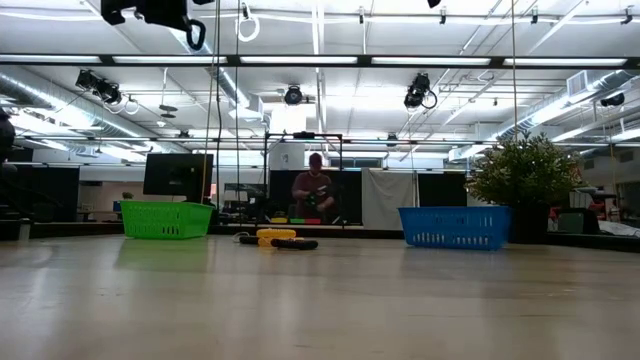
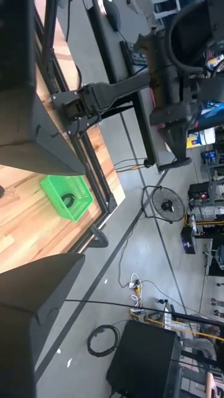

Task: Sort spring keychains
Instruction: Put the black spring keychain into the green bin

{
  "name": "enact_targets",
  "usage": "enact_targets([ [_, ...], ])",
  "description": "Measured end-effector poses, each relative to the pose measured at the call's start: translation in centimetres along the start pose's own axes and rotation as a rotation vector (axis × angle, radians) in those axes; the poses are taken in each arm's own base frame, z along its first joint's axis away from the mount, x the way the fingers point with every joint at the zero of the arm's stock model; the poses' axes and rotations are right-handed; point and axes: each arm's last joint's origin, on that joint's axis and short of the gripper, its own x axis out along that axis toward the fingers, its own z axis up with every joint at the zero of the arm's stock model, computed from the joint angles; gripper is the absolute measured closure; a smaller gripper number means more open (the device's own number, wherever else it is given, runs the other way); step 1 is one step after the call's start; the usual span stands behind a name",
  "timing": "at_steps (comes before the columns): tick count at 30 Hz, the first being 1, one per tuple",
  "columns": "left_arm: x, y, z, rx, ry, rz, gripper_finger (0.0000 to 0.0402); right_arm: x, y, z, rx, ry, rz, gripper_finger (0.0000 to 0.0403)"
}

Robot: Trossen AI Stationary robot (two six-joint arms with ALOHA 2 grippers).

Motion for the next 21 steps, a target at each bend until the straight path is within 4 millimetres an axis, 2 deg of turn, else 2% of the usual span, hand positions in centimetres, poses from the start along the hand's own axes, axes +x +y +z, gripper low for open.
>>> enact_targets([
  [4, 0.9, -0.1, 0.1, 0.013, -0.013, 0.051, 0.0391, 0.0, 0.0, 0.0, 0.0, 0.0, 0.0, 0.0186],
  [9, 3.3, 0.5, 0.6, 0.003, 0.002, 0.063, 0.0395, 0.0, 0.0, 0.0, 0.0, 0.0, 0.0, 0.0186],
  [14, 5.7, 0.7, 3.0, -0.006, 0.015, 0.08, 0.0397, 0.0, 0.0, 0.0, 0.0, 0.0, 0.0, 0.0186],
  [21, 7.7, 0.9, 6.9, 0.065, 0.051, 0.154, 0.0395, 0.0, 0.0, 0.0, 0.001, -0.002, 0.0, 0.0186],
])
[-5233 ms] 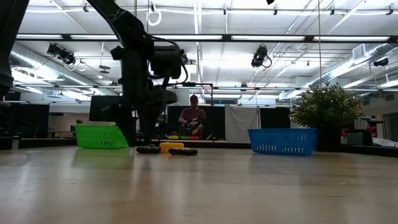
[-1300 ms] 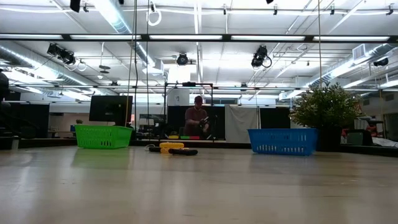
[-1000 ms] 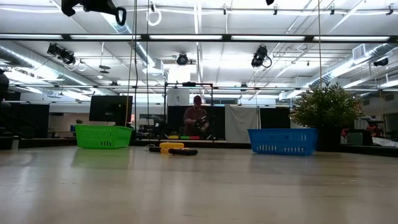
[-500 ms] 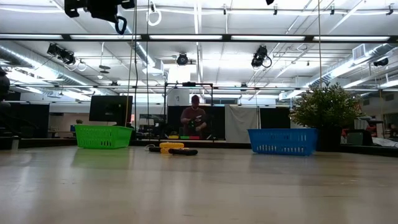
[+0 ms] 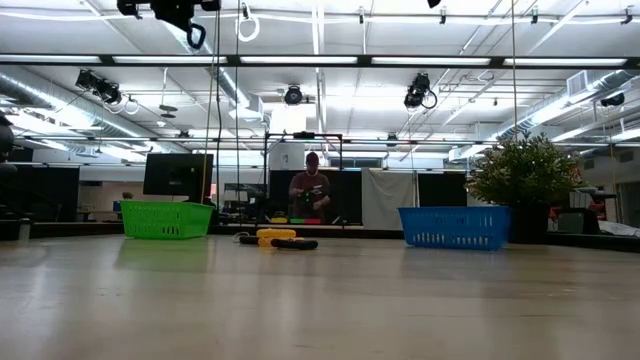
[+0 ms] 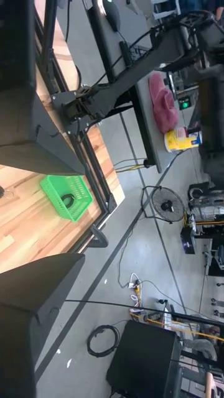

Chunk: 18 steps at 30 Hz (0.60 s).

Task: Sort spring keychains
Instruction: Put the black spring keychain into the green bin

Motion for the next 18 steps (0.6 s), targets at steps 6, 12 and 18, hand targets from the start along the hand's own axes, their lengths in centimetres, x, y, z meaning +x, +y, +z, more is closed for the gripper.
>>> enact_targets([
  [6, 2.4, 0.1, -0.3, 0.041, 0.215, -0.035, 0.0398, 0.0, 0.0, 0.0, 0.001, -0.002, 0.001, 0.0186],
  [12, 5.5, 0.1, -3.2, 0.088, 0.498, -0.025, 0.0391, 0.0, 0.0, 0.0, 0.001, -0.002, 0.001, 0.0186],
  [18, 7.1, -0.8, -4.9, 0.125, 0.619, -0.05, 0.0392, 0.0, 0.0, 0.0, 0.002, -0.002, 0.001, 0.0186],
])
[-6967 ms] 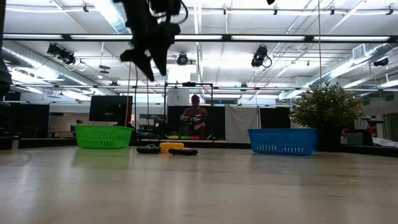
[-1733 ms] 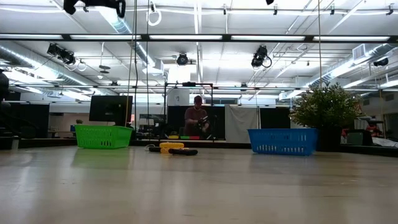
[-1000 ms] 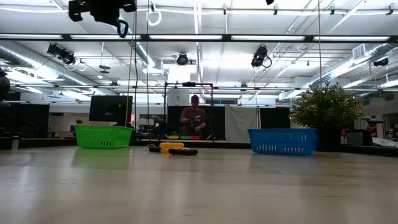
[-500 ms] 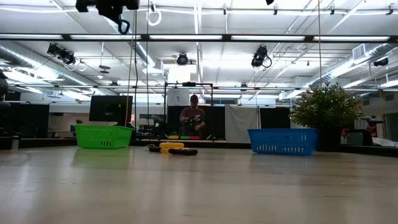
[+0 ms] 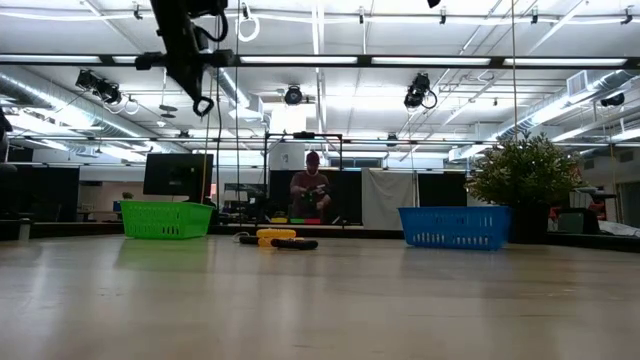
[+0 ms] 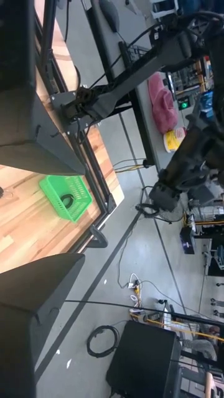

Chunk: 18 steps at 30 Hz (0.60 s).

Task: Sort spring keychains
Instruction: Put the black spring keychain into the green bin

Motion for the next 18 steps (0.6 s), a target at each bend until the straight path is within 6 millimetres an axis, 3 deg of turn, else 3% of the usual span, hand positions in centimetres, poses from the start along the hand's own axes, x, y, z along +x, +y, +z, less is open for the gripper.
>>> enact_targets([
  [13, 4.6, -1.4, -2.9, 0.189, 0.376, 0.081, 0.039, 0.0, 0.0, 0.0, 0.018, 0.0, 0.001, 0.0186],
  [18, 6.4, -1.7, -5.4, 0.213, 0.459, 0.071, 0.0391, 0.0, 0.0, 0.0, 0.018, 0.0, 0.001, 0.0186],
])
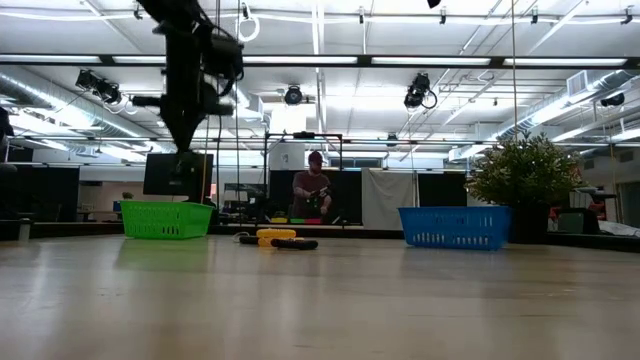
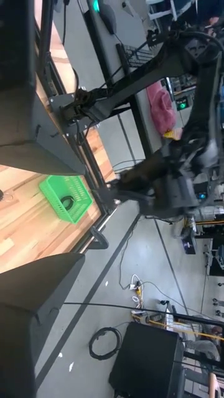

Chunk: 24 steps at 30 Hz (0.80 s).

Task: Sort spring keychains
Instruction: Put the black spring keychain into the green bin

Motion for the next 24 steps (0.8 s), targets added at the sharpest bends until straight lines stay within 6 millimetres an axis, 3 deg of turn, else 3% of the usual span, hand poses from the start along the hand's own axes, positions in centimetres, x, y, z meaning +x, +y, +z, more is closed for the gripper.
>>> enact_targets([
  [7, 4.4, -0.4, -3.1, -0.051, 0.129, -0.055, 0.0385, 0.0, 0.0, 0.0, -0.001, 0.001, -0.001, 0.0186],
  [13, 7.0, -0.6, -4.7, -0.082, 0.149, -0.096, 0.0387, 0.0, 0.0, 0.0, -0.001, 0.001, 0.0, 0.0186],
  [24, 9.2, -0.6, -6.4, -0.111, 0.176, -0.139, 0.0384, 0.0, 0.0, 0.0, -0.001, 0.002, -0.001, 0.0186],
])
